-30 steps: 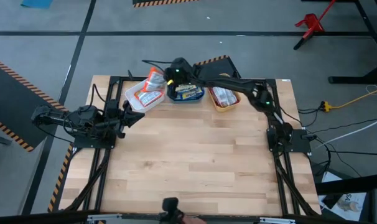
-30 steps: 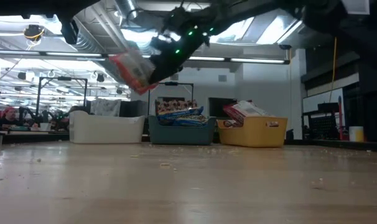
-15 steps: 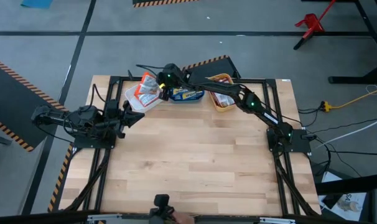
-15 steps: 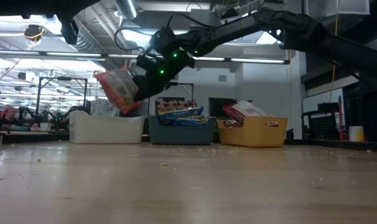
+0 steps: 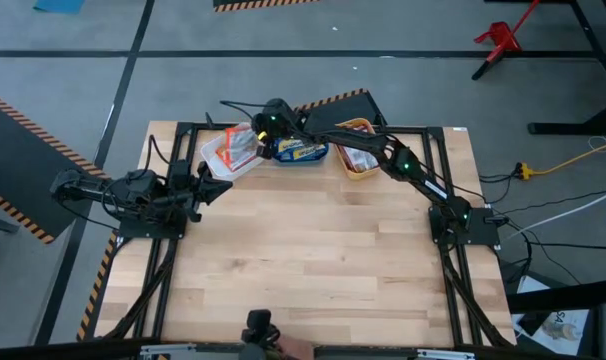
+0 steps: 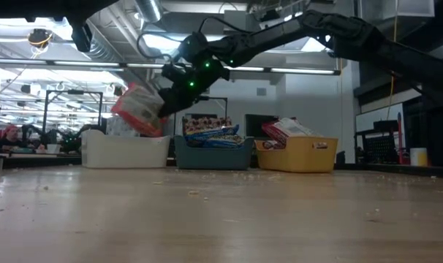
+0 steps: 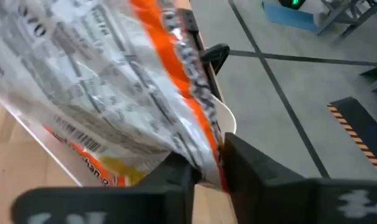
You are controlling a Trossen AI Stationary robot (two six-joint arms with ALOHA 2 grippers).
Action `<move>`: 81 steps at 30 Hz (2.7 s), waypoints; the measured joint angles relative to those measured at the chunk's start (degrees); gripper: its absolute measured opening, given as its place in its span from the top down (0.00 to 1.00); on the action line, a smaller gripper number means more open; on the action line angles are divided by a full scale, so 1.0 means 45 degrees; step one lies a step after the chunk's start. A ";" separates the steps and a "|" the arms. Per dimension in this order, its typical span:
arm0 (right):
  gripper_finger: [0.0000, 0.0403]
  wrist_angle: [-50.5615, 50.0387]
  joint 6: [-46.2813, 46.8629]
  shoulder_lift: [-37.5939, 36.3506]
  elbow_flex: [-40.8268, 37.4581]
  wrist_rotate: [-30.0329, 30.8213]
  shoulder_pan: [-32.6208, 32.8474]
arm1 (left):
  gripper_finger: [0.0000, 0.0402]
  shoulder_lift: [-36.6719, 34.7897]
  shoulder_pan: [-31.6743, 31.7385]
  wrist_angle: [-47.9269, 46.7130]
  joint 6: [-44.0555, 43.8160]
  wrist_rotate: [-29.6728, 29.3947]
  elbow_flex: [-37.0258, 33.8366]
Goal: Sort Maruchan noodles
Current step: Put the orange noodle pack into the white bin, then return to Home Position
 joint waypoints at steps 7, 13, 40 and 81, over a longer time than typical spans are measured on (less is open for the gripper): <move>0.66 0.0264 -0.0014 0.0000 0.0000 -0.0085 -0.0127 | 1.00 0.0000 0.0000 0.0001 -0.0003 -0.0011 0.0000; 0.55 0.0638 0.0044 -0.0005 0.0000 -0.0113 -0.0262 | 1.00 0.0000 0.0000 0.0005 -0.0008 -0.0016 0.0000; 0.51 -0.7918 -0.1975 -0.9837 0.0012 0.0909 -0.0213 | 1.00 0.0000 0.0000 0.0012 0.0748 -0.1028 0.0000; 0.51 0.6856 0.9003 -2.6204 -2.7672 -0.6650 -0.2954 | 1.00 -0.3691 0.0000 -0.4998 0.1352 0.1800 0.0845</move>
